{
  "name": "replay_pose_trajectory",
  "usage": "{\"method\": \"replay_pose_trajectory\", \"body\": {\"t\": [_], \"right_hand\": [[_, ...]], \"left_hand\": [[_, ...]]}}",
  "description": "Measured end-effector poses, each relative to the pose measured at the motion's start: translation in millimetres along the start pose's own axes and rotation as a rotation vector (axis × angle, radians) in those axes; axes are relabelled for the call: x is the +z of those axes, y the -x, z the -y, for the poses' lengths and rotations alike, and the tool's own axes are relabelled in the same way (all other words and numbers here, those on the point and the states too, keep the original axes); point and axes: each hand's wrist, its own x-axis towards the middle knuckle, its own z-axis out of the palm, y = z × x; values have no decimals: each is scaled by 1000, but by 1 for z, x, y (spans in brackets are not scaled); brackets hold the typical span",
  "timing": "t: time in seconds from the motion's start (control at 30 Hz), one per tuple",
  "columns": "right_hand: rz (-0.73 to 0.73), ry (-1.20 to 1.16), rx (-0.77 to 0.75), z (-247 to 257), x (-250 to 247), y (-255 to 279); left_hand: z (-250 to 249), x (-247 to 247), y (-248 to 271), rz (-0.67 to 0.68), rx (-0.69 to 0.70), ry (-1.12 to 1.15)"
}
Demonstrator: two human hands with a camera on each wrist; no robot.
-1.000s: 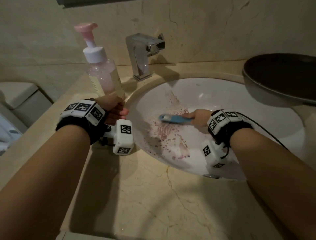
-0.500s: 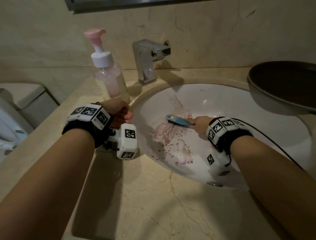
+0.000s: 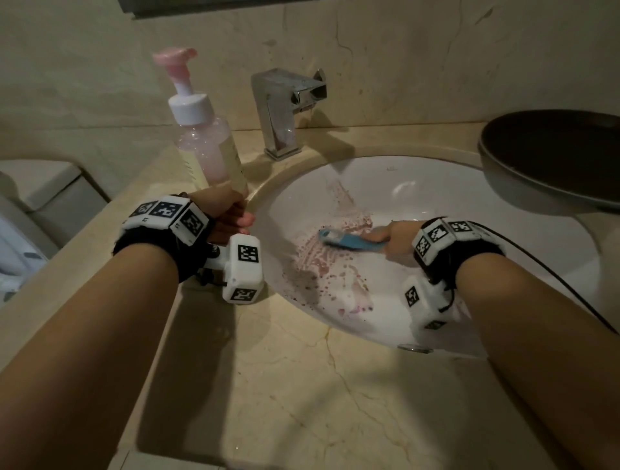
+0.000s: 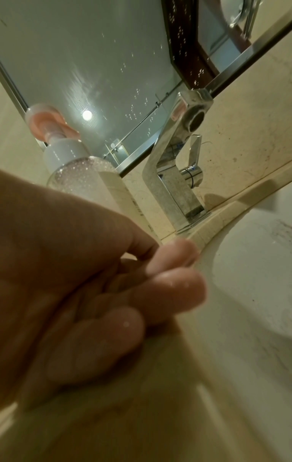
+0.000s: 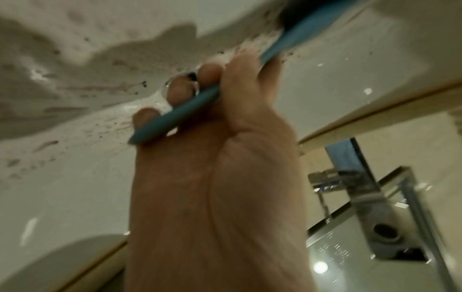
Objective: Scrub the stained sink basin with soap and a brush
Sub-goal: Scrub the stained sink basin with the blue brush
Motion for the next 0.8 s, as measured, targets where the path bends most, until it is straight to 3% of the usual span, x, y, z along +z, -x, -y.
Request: {"method": "replay_pose_trajectory", "body": {"t": [0.07,0.13,0.27,0.37,0.57,0.63,0.73,0.8], "right_hand": [[188,-67,-79,5,-7,11],[232,-37,-65,8,-10,13],[-70,152,69,-15,-3,13],[-95,179,130,-29,-1,16],[209,-81,73,-8,-7,17],[158,-33,101,-5,-9,19],[-53,197,185,-16,-5,24],[-73,215,205,-22,-5,27]], "left_hand": [[0,0,0,-5,1,-3],[0,0,0,-2,1,8],[1,0,-1,-4,2,25],[2,-1,-3,-18,9,34],[3,0,-5,-32,10,11],[4,-1,-7,-32,20,21],[4,-2,-9,-17,13,21],[4,-2,-11,0,5,14]]}}
